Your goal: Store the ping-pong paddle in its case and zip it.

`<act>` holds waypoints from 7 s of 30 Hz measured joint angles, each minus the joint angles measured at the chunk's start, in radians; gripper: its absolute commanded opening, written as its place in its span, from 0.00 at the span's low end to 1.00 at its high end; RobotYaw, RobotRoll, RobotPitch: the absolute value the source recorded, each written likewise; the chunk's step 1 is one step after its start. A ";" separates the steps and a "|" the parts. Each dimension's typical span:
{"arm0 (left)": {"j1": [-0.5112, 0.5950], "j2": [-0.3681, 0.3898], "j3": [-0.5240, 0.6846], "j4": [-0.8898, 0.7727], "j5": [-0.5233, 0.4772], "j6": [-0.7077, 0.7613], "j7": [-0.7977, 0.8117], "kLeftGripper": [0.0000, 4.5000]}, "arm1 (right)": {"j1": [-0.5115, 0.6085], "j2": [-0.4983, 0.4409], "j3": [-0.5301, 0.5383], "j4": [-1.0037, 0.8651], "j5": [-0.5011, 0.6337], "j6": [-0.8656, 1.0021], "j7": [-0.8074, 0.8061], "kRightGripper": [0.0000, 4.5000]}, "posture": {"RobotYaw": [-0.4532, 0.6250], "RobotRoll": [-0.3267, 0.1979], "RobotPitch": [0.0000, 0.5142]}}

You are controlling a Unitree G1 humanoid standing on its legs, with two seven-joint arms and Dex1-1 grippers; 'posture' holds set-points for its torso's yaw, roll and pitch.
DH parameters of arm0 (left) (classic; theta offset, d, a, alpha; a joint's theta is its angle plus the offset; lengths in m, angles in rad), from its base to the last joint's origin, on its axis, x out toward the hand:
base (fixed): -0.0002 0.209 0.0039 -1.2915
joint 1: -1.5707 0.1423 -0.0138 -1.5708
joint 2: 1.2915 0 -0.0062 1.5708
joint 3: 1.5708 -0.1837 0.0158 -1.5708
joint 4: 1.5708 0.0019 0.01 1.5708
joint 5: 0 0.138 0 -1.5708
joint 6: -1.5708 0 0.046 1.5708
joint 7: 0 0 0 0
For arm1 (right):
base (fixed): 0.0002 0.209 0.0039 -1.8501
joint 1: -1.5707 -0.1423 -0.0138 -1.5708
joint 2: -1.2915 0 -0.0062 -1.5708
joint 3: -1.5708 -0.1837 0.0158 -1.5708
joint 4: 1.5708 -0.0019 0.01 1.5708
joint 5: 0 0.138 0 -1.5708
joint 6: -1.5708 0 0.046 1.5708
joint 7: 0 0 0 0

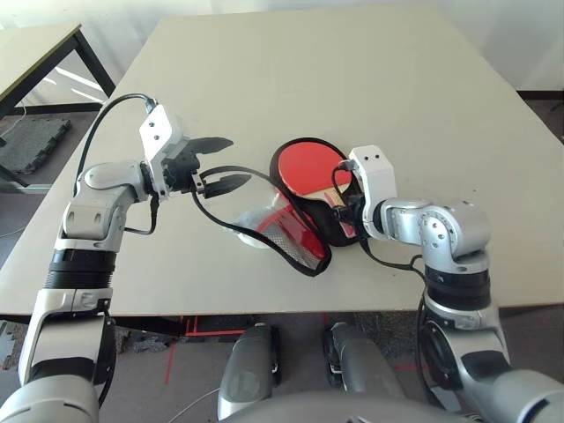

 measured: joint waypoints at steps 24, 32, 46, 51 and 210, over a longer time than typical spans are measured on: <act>0.078 0.317 0.026 0.111 0.055 0.009 -0.163 1.00 | 0.029 -0.548 -0.170 0.395 0.015 -0.973 0.532 0.98 | 0.53 0.62 0.18; 0.137 0.343 -0.036 0.053 0.082 0.071 -0.223 1.00 | 0.058 -0.547 -0.167 0.393 0.015 -0.994 0.531 0.98 | 0.52 0.62 0.18; -0.059 0.012 -0.091 -0.087 -0.048 0.289 -0.160 1.00 | 0.114 -0.543 -0.157 0.360 0.028 -0.981 0.543 0.98 | 0.51 0.62 0.21; -0.198 -0.140 -0.149 0.021 -0.025 0.233 -0.131 1.00 | 0.126 -0.542 -0.155 0.347 0.038 -0.969 0.556 0.98 | 0.49 0.62 0.20; 0.159 0.035 -0.044 -0.237 -0.035 0.335 0.055 1.00 | 0.059 -0.475 0.226 0.509 -0.082 -1.084 0.904 1.00 | 0.61 0.62 0.19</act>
